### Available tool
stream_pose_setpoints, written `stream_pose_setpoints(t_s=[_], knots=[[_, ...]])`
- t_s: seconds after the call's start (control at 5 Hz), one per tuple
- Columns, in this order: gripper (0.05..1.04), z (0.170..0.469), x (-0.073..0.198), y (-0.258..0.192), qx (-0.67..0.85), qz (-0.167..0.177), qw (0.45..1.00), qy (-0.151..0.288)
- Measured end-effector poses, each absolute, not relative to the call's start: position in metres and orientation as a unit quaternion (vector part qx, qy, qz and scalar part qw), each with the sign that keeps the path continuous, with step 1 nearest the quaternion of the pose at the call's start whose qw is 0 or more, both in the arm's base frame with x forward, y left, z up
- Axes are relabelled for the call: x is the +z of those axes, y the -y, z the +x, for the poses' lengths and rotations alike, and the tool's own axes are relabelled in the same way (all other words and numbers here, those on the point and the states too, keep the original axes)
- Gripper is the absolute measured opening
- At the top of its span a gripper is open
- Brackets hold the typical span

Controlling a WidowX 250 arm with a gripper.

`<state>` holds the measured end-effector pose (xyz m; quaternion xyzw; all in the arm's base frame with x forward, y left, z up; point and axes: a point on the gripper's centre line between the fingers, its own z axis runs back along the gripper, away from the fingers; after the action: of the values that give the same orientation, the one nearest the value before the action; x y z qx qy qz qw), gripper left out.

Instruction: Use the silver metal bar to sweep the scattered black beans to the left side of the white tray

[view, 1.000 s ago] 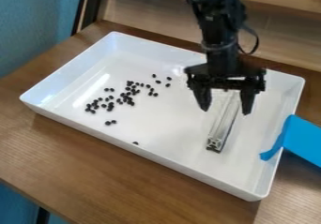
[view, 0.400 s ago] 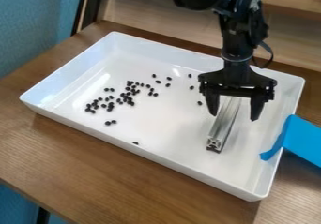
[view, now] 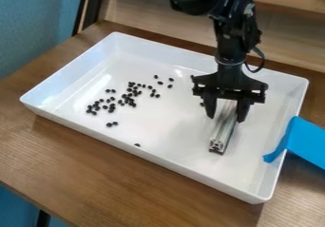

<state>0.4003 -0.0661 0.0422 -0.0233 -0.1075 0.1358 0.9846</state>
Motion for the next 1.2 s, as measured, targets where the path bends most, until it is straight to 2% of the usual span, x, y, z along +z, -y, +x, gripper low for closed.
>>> stream_pose_setpoints(t_s=[0.2, 0.6, 1.2], knots=[[0.394, 0.399, 0.041, 0.057, 0.136, -0.017, 0.985, 0.105], [0.385, 0.397, 0.041, 0.003, 0.147, -0.008, 0.986, 0.082], [0.385, 0.386, 0.038, -0.079, 0.112, 0.013, 0.990, 0.087]])
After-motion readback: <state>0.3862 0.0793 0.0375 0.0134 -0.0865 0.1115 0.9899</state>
